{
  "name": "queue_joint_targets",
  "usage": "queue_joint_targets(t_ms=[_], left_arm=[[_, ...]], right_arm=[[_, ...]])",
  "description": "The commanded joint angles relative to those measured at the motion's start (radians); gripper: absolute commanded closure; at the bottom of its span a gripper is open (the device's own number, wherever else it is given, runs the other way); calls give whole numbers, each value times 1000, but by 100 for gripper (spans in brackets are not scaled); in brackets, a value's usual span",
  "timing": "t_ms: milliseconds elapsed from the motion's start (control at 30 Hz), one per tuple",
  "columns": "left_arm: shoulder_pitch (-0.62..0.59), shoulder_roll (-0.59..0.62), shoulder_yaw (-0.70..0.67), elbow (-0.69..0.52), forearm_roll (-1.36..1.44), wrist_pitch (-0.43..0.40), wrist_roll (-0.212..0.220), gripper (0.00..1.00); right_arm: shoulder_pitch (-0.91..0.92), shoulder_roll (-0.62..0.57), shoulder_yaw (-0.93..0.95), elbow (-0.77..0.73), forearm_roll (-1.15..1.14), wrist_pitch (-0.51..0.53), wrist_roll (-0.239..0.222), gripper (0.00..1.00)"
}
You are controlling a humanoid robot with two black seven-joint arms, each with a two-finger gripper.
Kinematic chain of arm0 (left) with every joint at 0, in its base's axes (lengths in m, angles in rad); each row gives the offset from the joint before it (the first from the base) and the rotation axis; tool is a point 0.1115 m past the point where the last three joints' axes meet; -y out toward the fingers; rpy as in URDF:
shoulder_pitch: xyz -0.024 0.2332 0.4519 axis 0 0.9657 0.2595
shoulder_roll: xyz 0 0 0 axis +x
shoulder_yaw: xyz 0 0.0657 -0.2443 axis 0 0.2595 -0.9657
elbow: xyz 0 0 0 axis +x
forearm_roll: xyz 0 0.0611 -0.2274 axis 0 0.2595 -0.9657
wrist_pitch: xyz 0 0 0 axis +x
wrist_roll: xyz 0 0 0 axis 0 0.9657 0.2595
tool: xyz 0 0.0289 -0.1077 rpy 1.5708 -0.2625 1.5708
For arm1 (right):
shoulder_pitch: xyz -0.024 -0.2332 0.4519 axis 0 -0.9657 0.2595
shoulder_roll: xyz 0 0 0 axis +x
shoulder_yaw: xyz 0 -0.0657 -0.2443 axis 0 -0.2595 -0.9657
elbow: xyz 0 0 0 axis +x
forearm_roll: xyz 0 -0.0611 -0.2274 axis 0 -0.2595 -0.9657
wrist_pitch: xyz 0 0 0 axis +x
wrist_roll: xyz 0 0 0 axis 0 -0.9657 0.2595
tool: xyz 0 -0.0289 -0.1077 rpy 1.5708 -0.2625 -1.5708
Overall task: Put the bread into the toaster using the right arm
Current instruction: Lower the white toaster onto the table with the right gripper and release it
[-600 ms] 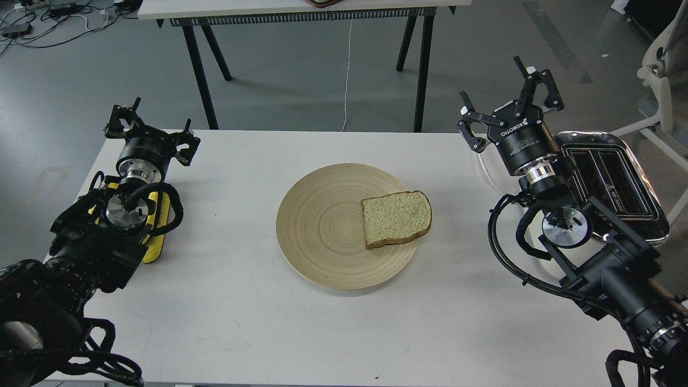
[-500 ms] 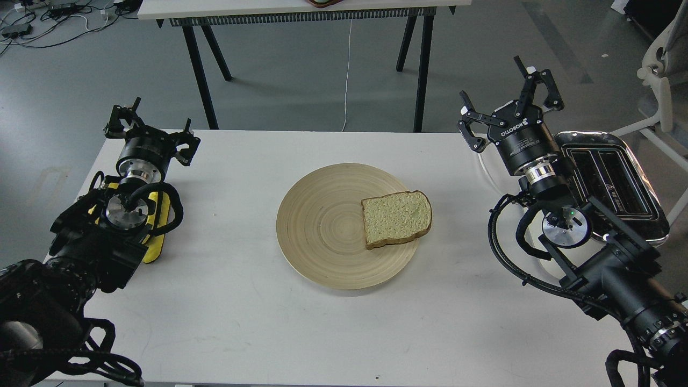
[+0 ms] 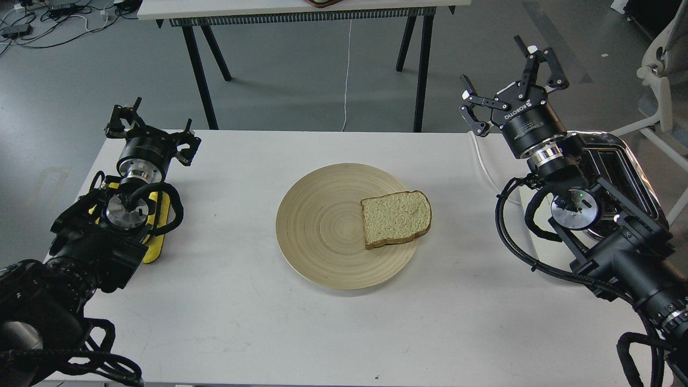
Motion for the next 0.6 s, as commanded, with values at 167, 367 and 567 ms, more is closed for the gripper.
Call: queue_joint_targets(t_ms=[167,367,567], left_arm=[[0,0,0,0,0,0,0,0],[1,0,0,0,0,0,-1,0],[0,0,0,0,0,0,0,0]], right_arm=[[225,-161,-222,26,-333,-237,-28,1],[407,-190,-665,31,-375,-481,-29,1],[434,-198,-892,120,-306,-601,-42,1]])
